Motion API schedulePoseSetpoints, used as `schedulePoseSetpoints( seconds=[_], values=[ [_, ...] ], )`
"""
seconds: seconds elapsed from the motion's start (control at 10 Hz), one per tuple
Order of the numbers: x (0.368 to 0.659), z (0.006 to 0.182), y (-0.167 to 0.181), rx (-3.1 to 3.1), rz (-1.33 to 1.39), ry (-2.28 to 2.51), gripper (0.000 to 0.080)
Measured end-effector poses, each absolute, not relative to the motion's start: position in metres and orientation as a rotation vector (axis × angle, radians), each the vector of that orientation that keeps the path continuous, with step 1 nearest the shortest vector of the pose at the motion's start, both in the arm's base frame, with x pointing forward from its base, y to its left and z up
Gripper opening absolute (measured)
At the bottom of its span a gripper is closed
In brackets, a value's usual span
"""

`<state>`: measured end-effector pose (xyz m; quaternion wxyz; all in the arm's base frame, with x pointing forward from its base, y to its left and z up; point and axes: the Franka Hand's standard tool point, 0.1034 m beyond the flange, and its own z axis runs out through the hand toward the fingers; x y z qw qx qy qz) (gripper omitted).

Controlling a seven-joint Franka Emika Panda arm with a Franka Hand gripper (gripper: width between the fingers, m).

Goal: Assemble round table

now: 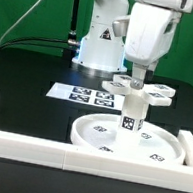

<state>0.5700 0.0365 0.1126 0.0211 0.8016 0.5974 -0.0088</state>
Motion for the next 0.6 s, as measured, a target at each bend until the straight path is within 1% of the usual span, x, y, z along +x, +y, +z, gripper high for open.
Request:
schedulePoseSetpoints(
  seconds=[0.6],
  values=[
    [0.5638,0.1068,0.0387,2.466,-0.042,1.884,0.0649]
  ],
)
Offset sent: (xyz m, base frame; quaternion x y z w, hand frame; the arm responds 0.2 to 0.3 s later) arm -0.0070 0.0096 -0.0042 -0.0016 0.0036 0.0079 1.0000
